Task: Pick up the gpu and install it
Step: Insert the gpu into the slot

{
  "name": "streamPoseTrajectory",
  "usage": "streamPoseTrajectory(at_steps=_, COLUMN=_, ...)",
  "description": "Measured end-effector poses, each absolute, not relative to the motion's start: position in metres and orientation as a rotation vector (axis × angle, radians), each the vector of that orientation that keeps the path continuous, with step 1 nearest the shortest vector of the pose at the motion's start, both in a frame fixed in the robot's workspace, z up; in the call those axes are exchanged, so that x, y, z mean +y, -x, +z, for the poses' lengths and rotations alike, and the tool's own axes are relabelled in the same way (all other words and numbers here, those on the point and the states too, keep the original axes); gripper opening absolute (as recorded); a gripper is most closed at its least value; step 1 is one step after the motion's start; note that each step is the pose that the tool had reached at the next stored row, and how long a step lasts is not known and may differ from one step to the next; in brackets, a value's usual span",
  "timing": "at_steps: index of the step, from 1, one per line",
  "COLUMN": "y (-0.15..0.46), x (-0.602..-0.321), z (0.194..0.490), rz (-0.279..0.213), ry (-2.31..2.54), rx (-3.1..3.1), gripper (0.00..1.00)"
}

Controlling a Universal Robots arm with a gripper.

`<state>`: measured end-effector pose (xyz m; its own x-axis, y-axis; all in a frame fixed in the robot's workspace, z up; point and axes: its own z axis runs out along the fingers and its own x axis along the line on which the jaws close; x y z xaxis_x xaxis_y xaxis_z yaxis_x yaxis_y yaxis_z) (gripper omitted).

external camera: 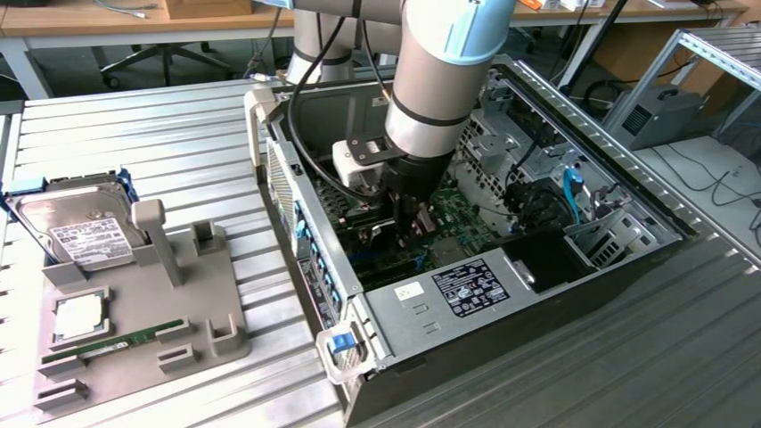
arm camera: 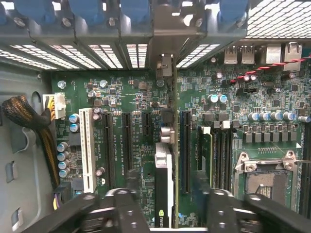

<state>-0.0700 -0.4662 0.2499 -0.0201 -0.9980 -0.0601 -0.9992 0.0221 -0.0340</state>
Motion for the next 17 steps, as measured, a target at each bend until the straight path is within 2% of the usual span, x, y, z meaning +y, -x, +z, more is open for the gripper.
streamPoseTrajectory(at_steps=2, y=0.07, x=-0.466, z=0.25, rz=0.027, ry=2.151, rx=2.197, gripper=0.65)
streamPoseTrajectory(at_steps=17, y=0.07, x=-0.464, z=0.278, rz=0.026, ry=2.152, rx=2.198, gripper=0.65)
